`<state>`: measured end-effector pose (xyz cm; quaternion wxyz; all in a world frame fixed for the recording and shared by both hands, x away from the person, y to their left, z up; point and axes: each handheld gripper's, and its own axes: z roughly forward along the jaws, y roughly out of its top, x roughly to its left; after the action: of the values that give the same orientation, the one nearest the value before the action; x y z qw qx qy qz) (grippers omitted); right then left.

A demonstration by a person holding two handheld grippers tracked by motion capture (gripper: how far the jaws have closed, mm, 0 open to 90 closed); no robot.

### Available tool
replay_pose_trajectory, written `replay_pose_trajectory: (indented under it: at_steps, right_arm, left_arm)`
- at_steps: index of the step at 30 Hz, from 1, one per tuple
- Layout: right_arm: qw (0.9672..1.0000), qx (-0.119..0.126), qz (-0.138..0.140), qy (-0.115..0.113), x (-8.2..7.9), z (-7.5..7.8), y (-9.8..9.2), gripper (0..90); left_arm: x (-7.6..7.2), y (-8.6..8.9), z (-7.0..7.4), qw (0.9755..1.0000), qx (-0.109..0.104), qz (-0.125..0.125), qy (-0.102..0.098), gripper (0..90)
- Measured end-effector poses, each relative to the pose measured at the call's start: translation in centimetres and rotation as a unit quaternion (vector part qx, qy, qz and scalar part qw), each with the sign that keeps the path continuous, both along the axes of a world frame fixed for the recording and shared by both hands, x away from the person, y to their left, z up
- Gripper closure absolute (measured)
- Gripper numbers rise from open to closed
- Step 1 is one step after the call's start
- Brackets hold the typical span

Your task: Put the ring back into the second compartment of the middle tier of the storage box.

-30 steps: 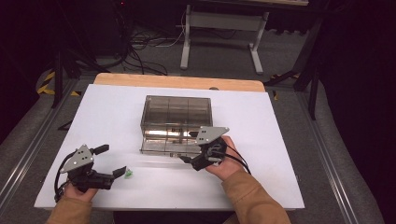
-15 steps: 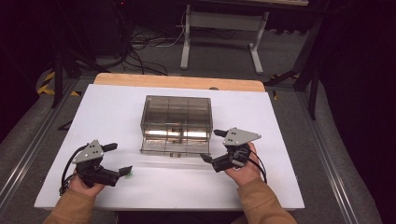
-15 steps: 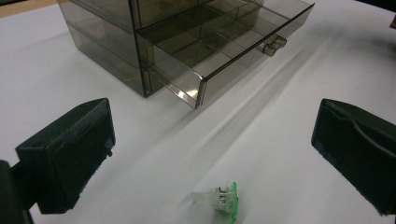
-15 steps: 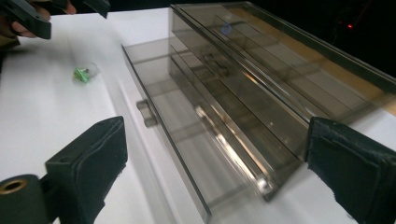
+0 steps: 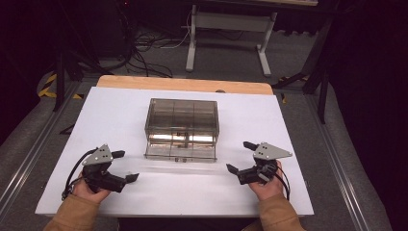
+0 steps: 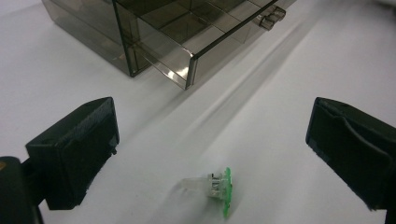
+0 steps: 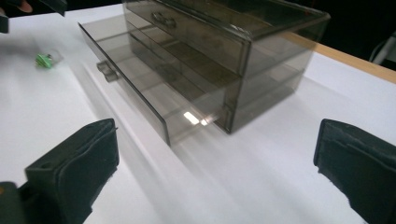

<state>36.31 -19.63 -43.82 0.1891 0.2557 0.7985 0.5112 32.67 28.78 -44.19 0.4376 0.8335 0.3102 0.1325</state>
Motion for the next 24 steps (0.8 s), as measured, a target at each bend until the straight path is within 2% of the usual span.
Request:
replay_pose_trajectory:
  at_steps: [6,8,12,14,15,19,20,24]
  right_arm:
    - [0.9996,0.001,-0.025,0.010,-0.1,-1.3,-1.4,0.0]
    - [0.9994,0.009,-0.031,0.014,-0.2,-1.7,-1.7,0.0]
    - [0.9990,0.017,-0.037,0.019,0.0,-2.4,-2.1,0.0]
    - [0.9989,0.022,-0.034,0.022,0.0,-2.4,-2.2,0.0]
    - [0.9991,0.020,-0.032,0.021,0.0,-2.5,-2.1,0.0]
    - [0.9996,-0.002,-0.023,0.015,0.0,-2.6,-1.4,0.0]
    - [0.9997,-0.004,-0.020,0.016,-0.1,-2.6,-1.2,0.0]
    - [0.9997,-0.010,-0.017,0.015,-0.2,-2.7,-1.0,0.0]
  left_arm:
    - [0.1,-0.1,0.2,0.9999,0.010,-0.004,0.005,4.0]
    - [0.1,-0.1,0.2,0.9999,0.005,-0.002,0.010,4.2]
    - [0.1,-0.3,0.3,0.9999,0.013,0.000,0.008,4.0]
    - [0.1,-0.5,0.3,0.9998,0.005,0.000,0.021,4.0]
    - [0.2,-0.4,0.3,0.9998,0.012,-0.001,0.018,4.0]
    - [0.4,-0.7,0.5,0.9990,0.016,0.003,0.041,6.3]
    - [0.5,-0.7,0.5,0.9989,0.026,0.001,0.038,6.9]
    - [0.6,-1.2,0.3,0.9965,0.062,0.001,0.056,9.9]
